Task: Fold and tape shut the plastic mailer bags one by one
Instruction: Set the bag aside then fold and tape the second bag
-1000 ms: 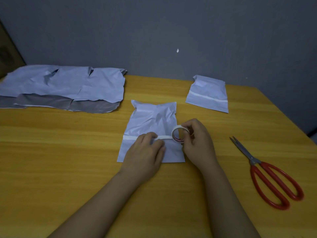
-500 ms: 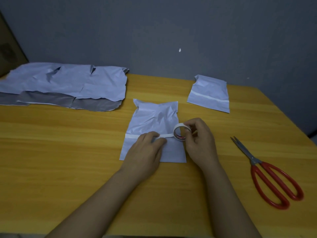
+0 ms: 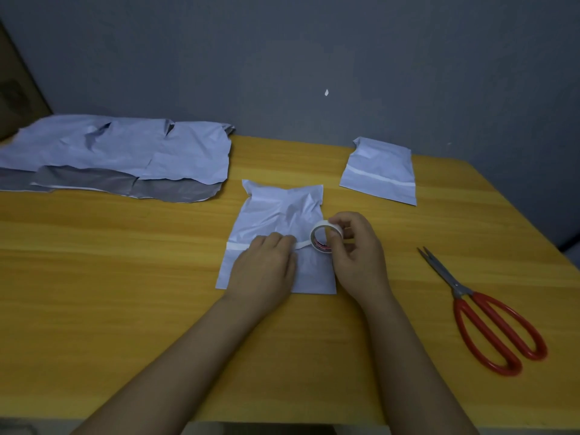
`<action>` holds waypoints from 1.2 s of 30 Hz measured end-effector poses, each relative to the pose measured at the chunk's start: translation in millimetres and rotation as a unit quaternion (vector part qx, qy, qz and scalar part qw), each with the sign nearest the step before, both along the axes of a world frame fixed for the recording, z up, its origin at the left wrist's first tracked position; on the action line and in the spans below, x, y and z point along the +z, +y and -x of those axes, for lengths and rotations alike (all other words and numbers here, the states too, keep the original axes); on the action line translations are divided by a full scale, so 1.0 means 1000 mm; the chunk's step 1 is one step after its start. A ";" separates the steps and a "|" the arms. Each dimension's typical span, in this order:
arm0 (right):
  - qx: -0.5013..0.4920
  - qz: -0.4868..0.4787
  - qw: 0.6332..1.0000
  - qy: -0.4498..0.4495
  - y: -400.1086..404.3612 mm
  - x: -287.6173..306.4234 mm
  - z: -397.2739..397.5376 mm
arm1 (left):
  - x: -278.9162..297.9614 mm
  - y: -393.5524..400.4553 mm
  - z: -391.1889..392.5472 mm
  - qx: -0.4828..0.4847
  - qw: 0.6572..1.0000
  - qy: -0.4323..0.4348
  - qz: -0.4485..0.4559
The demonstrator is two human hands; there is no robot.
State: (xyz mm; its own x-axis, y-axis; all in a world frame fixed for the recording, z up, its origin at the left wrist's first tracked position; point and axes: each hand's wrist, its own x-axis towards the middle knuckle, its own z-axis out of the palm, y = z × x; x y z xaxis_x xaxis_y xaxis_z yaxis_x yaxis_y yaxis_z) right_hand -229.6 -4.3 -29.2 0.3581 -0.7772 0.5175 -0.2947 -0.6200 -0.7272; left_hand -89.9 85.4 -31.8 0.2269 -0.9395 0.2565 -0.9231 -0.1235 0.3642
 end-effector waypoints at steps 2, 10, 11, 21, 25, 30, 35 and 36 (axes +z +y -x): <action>0.000 0.000 1.000 0.001 0.000 0.000 0.000 | 0.002 -0.009 -0.004 0.007 0.999 -0.031 -0.014; 0.009 0.010 1.000 0.000 0.001 0.000 -0.002 | -0.018 -0.019 -0.021 -0.016 0.998 0.026 0.053; 0.012 0.012 1.000 0.001 0.001 0.000 -0.002 | -0.020 -0.019 -0.022 -0.014 0.998 0.030 0.059; 0.021 0.055 0.998 -0.027 -0.001 0.001 -0.008 | -0.024 -0.021 -0.022 -0.005 0.997 0.027 0.077; 0.026 0.064 0.997 -0.033 0.000 0.001 -0.010 | -0.025 -0.021 -0.022 -0.002 0.996 0.022 0.086; 0.034 0.087 0.995 -0.037 0.000 0.003 -0.016 | -0.027 -0.022 -0.022 0.001 0.995 0.026 0.094; 0.055 0.124 0.990 -0.038 0.001 0.009 -0.020 | -0.028 -0.024 -0.024 0.003 0.995 0.029 0.091; 0.058 0.128 0.989 -0.036 0.002 0.010 -0.020 | -0.028 -0.024 -0.024 0.003 0.995 0.030 0.091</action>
